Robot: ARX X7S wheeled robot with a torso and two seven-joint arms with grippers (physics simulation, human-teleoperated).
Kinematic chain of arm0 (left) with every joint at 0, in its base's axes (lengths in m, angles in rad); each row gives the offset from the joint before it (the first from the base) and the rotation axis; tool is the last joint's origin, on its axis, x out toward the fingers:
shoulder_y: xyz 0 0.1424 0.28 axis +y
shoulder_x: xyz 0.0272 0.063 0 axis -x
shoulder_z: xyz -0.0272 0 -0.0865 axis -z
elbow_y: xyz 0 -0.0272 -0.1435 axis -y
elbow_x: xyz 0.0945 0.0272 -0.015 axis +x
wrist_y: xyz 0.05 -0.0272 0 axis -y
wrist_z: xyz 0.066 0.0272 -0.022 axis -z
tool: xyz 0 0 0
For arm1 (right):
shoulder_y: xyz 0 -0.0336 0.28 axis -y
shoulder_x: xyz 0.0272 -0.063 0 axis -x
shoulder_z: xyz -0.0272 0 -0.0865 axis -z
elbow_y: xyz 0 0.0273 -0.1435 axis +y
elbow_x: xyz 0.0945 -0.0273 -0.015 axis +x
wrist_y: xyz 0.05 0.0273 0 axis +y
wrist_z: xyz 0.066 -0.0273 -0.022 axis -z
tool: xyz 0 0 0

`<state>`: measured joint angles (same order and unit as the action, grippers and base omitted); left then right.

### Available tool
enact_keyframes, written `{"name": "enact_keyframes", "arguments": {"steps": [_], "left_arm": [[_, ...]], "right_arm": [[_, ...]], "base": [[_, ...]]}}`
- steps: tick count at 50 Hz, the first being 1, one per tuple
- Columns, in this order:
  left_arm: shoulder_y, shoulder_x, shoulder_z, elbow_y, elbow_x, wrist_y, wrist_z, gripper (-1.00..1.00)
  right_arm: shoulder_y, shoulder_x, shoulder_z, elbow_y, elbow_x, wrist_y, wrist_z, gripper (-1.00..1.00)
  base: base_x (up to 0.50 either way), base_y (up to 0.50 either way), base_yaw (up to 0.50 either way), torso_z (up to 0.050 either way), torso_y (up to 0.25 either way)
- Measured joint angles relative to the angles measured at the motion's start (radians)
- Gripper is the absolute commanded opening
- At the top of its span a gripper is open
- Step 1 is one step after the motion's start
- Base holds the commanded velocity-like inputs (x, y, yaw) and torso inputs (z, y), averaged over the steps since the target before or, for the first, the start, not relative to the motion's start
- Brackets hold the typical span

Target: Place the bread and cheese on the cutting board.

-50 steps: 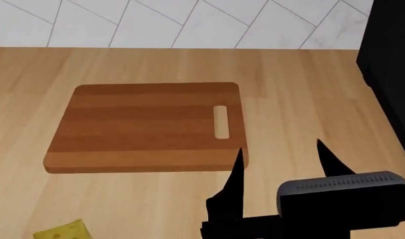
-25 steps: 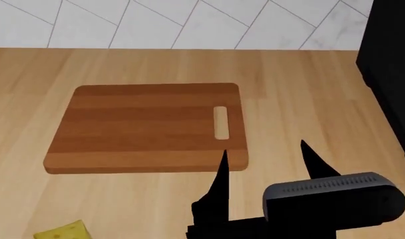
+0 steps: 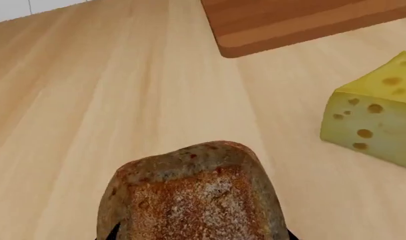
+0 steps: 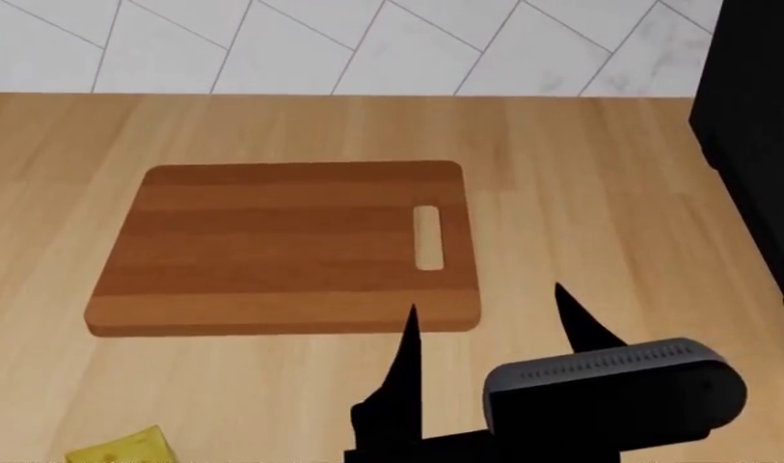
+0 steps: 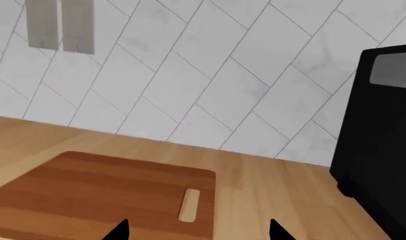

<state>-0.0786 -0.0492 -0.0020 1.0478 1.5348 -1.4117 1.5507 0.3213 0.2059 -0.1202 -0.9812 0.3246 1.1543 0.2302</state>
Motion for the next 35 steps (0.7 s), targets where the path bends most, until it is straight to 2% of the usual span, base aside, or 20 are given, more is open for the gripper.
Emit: {"name": "enact_keyframes", "arguments": {"steps": [8,10,13,14,19,26,35], "left_arm": [[0.020,-0.022,-0.154,0.000,-0.267,0.124,-0.047,1.00],[0.039,-0.024,-0.189,0.001,-0.340,0.227,-0.076,1.00],[0.047,-0.025,-0.237,0.000,-0.431,0.220,-0.101,1.00],[0.049,-0.026,-0.250,0.000,-0.456,0.218,-0.108,-1.00],[0.049,-0.023,-0.264,0.000,-0.479,0.210,-0.108,-1.00],[-0.022,-0.006,-0.174,-0.018,-0.269,0.057,-0.081,-1.00],[-0.329,0.012,-0.172,-0.358,-0.029,0.018,-0.074,-1.00]], "right_arm": [[-0.006,0.006,0.001,0.015,0.010,-0.009,0.004,1.00],[-0.007,0.007,0.001,0.017,0.012,-0.011,0.006,1.00],[-0.009,0.010,0.001,0.020,0.015,-0.014,0.007,1.00],[-0.010,0.011,0.000,0.021,0.015,-0.016,0.008,1.00],[-0.012,0.014,-0.002,0.022,0.019,-0.020,0.011,1.00],[-0.013,0.018,-0.008,0.017,0.022,-0.024,0.014,1.00],[-0.014,0.023,-0.015,0.014,0.028,-0.028,0.019,1.00]], "base": [[0.02,0.00,-0.01,-0.022,0.000],[0.02,0.00,-0.02,-0.022,0.000],[0.02,0.00,-0.02,-0.024,0.000],[0.02,0.00,-0.02,-0.023,0.000],[0.01,0.00,-0.01,-0.020,0.000],[0.00,0.00,0.00,-0.007,0.000],[0.00,0.00,0.00,-0.001,0.000]]}}
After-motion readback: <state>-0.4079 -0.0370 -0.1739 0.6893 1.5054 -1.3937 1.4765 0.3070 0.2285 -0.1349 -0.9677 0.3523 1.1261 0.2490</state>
